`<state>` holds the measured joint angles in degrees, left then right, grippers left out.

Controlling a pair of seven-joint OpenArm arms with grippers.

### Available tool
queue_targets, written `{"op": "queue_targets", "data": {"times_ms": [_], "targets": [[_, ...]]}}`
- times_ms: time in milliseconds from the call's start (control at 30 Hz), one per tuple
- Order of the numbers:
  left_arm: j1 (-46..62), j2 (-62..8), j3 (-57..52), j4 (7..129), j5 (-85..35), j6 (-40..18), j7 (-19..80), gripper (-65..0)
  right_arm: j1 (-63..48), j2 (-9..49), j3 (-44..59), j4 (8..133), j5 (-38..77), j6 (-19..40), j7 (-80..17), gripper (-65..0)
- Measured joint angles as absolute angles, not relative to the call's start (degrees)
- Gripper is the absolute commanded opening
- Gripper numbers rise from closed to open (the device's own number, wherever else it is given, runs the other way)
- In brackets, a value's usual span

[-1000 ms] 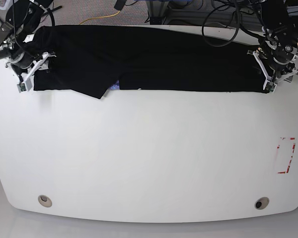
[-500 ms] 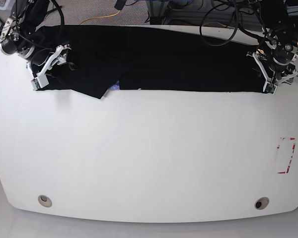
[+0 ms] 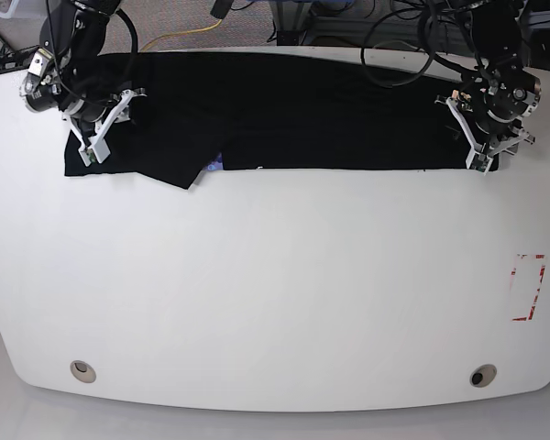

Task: Fold the T-shirt properly
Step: 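Release the band end with the left gripper and regrasp it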

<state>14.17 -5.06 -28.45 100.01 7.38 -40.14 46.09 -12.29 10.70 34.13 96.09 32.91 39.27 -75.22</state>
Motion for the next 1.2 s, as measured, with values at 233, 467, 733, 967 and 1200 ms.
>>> {"op": "queue_targets", "data": {"times_ms": [233,467,733,967,1200], "targets": [[9.04,-7.73,-28.21,93.06,5.93,-40.16,44.45,-27.8,-9.37,10.83,31.09,95.07,27.29,39.46,-70.7,-40.9],[2.63,-9.13,-28.05,87.15,6.02,-40.25,45.47,-27.8,-2.72,12.12,30.68,89.01,26.7,39.66,-70.59,-41.1],[2.42,-8.95,-30.15,93.93,7.99,-40.36,48.6,-27.2,0.38,13.02,30.74,88.49,24.4,39.44,-71.13,-41.1],[-0.84,-9.26,-39.22,95.59,-6.5,-40.29,59.09,-19.7,0.16,12.99,30.7,88.47,24.45,39.68,-71.16,-41.1],[1.21,-13.34,-42.46,92.07,-18.63,-39.92,61.08,-14.3,-0.01,12.99,30.74,88.42,24.34,39.68,-71.18,-41.1]]}}
